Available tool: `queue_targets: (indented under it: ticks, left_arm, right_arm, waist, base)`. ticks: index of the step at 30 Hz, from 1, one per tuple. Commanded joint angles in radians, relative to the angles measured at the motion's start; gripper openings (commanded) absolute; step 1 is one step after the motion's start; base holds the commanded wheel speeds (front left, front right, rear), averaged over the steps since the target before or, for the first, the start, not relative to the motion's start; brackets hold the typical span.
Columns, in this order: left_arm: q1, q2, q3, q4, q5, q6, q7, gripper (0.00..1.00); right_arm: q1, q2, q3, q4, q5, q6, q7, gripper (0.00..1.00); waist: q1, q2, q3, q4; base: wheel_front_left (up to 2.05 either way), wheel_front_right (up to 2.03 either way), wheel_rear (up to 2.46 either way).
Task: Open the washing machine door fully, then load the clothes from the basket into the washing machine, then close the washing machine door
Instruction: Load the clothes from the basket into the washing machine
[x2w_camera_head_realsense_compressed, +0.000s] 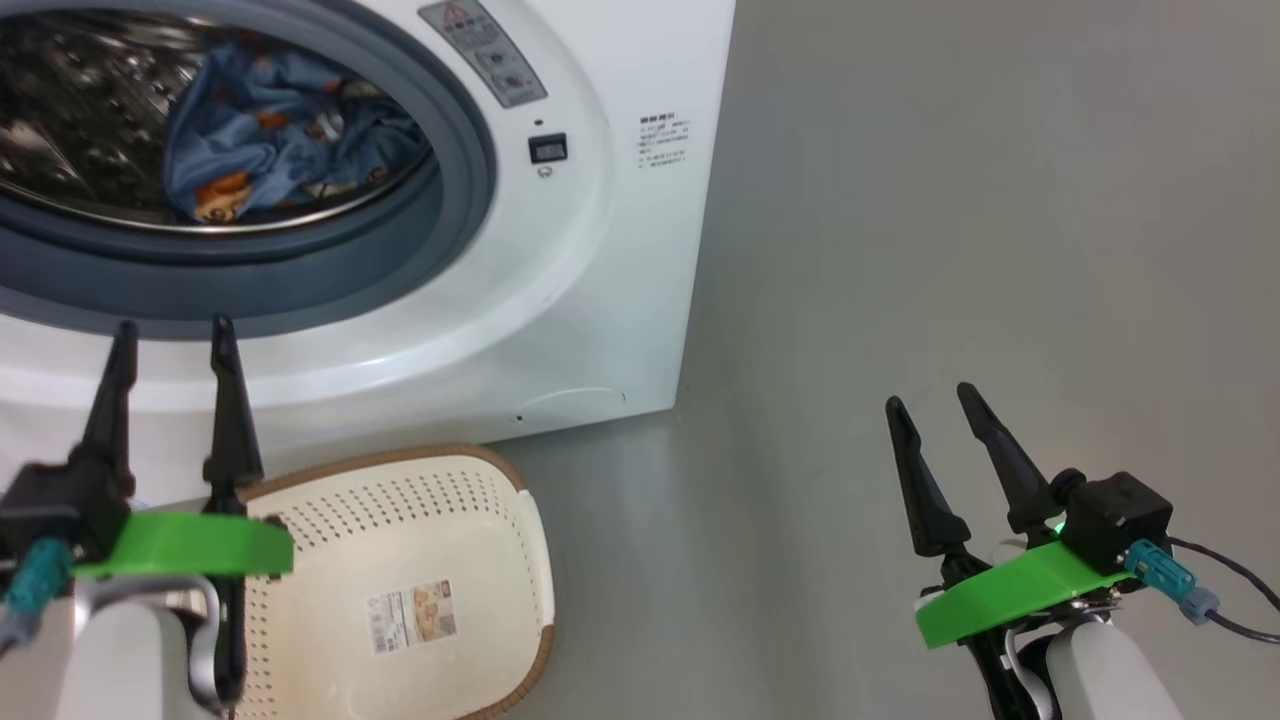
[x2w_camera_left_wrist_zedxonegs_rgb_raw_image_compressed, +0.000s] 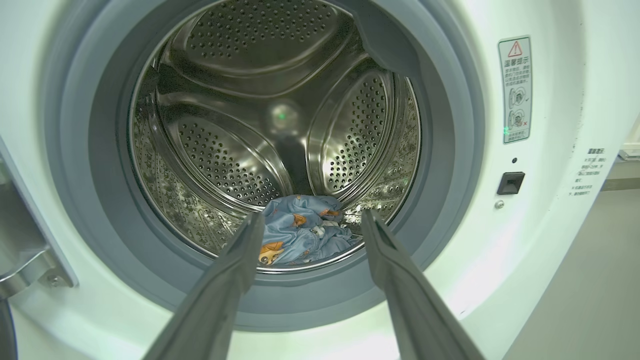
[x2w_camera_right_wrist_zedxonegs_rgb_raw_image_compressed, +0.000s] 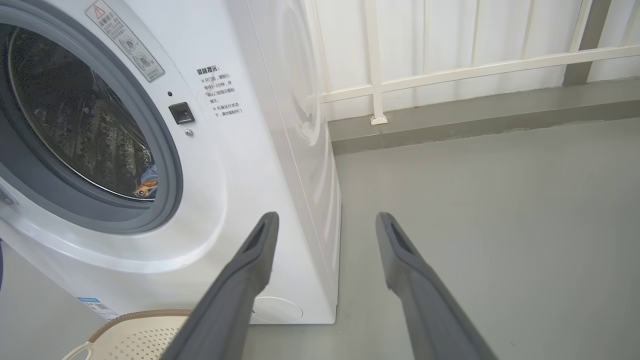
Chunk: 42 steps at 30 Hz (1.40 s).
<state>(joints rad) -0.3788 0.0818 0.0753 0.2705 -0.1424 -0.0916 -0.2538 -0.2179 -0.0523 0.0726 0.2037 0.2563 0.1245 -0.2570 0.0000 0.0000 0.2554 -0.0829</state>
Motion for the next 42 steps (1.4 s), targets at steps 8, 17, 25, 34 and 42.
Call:
queue_targets:
  ticks: [8,17,25,34,42]
  left_arm:
    - [0.205,-0.007,0.04,-0.171,0.039,0.005,-0.008,1.0]
    - [0.365,-0.025,0.054,-0.26,0.053,0.04,-0.008,1.0]
    - [0.453,-0.03,0.05,-0.287,0.021,0.075,-0.008,1.0]
    - [0.543,-0.031,0.02,-0.313,-0.004,0.112,-0.008,1.0]
    - [0.586,-0.031,-0.011,-0.322,-0.016,0.161,-0.008,1.0]
  right_arm:
    - [0.037,0.002,0.018,-0.018,-0.005,0.006,-0.005,1.0]
    - [0.072,0.002,0.018,-0.014,-0.011,0.006,-0.005,1.0]
    - [0.099,0.002,0.018,-0.016,-0.017,0.006,-0.005,1.0]
    - [0.119,0.002,0.016,-0.022,-0.03,0.006,-0.005,1.0]
    - [0.133,0.002,0.014,-0.024,-0.043,0.006,-0.005,1.0]
  waist:
    - [0.0,0.0,-0.098,0.037]
    - [0.0,0.0,-0.16,0.046]
    - [0.0,0.0,-0.195,0.048]
    - [0.0,0.0,-0.226,0.048]
    - [0.0,0.0,-0.245,0.045]
  base:
    - [0.0,0.0,0.0]
    - [0.0,0.0,0.0]
    - [0.0,0.0,0.0]
    - [0.0,0.0,0.0]
    - [0.0,0.0,0.0]
